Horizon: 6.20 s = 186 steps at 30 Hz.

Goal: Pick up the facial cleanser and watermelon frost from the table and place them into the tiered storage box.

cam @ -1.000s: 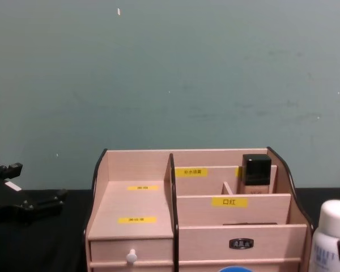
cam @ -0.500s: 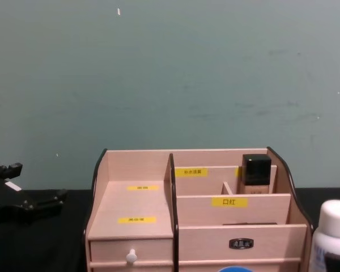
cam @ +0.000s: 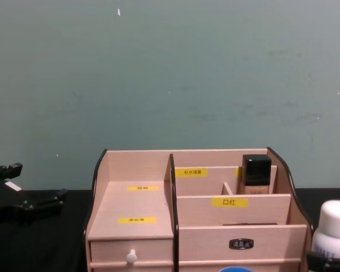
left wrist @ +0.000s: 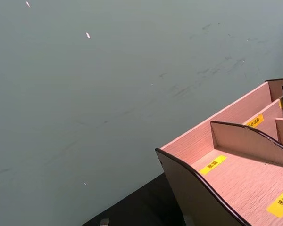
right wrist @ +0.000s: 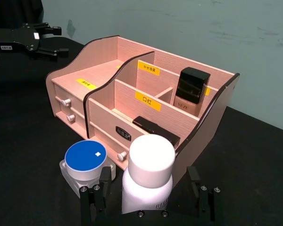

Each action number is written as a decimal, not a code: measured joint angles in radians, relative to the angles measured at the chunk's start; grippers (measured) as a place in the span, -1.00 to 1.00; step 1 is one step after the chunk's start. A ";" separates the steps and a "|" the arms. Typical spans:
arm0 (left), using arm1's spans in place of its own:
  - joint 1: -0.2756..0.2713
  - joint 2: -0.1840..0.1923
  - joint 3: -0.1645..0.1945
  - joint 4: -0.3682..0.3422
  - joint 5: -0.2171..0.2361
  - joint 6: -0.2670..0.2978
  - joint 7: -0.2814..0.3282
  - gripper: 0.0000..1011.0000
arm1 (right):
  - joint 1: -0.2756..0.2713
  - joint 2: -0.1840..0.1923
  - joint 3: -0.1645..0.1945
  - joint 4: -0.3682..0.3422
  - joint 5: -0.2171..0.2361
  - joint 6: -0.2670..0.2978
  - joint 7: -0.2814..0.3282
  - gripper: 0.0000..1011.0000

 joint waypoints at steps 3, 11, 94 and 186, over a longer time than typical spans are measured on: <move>0.000 0.000 0.000 0.000 0.000 0.000 0.000 1.00 | 0.009 -0.013 0.000 0.013 -0.007 -0.003 0.009 0.98; 0.000 0.000 0.000 0.000 0.000 0.000 0.000 1.00 | 0.037 -0.045 -0.006 0.047 -0.025 -0.011 0.035 0.98; 0.000 0.000 0.000 0.000 0.000 0.000 0.000 1.00 | 0.276 -0.089 -0.094 -0.021 -0.021 0.068 0.114 0.19; 0.000 0.000 0.000 0.000 0.000 0.000 0.000 1.00 | 0.613 -0.329 -0.225 0.516 -0.080 -0.042 0.190 0.19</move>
